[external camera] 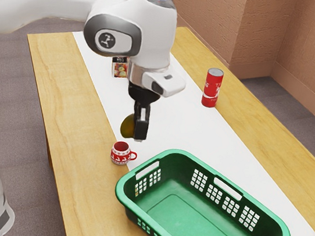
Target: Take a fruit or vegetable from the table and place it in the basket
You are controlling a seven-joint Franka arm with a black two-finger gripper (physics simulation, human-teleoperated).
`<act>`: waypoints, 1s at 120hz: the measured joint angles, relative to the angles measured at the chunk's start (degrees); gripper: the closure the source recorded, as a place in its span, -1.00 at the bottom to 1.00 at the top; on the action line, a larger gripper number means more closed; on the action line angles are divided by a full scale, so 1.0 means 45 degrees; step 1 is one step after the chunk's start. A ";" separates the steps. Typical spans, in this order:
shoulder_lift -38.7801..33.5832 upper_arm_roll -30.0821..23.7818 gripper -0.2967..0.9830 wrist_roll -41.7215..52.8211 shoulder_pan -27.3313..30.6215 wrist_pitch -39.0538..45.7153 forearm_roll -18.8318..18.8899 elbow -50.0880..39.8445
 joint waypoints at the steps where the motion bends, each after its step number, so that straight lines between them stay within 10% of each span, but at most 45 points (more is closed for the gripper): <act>1: 0.0050 -0.0077 0.13 -0.0013 0.0005 -0.0007 -0.0023 0.0005; 71: 0.4233 -0.3357 0.13 -0.1217 -0.0093 0.1414 0.0262 0.2964; 120: 0.4853 -0.3483 -0.49 -0.0866 0.0187 0.1704 -0.0082 0.4087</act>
